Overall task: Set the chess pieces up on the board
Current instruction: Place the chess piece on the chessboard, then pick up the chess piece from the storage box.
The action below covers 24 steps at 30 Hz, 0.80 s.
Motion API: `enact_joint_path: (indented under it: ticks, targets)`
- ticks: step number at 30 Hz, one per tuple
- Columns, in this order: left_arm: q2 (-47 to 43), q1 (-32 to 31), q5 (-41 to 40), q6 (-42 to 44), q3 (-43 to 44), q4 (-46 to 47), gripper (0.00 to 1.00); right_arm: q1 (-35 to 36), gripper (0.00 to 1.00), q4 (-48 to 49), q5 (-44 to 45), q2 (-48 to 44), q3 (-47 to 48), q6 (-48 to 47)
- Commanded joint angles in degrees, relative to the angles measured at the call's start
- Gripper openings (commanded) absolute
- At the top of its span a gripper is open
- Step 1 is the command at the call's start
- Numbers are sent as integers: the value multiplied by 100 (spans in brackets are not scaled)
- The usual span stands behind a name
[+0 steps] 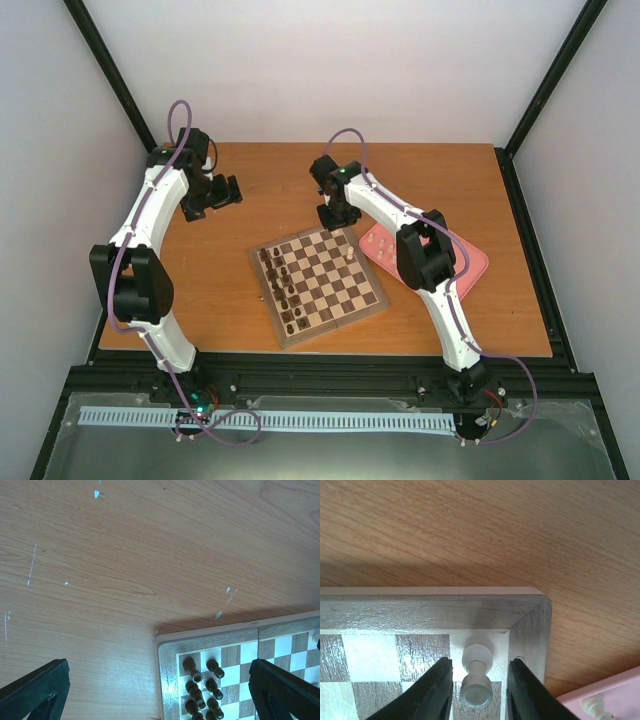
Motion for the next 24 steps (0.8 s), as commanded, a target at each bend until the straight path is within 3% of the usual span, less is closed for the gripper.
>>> enact_joint_path:
  ticks: [1,12,17,24]
  targets:
    - [-29,-34,-5,89,36,41,100,44,35,27,-63,24,-69,-58]
    - [-69,-36,-39,98,34,32,100,49,64,10,16,-553,457,-353]
    - [-49,-36,-21,98,51,40,100,-386,68,-146,259,-1086,366,-149]
    - [-2,-31,26,105,64,42,100,-1807,66,156,633,-1896,-1214,554]
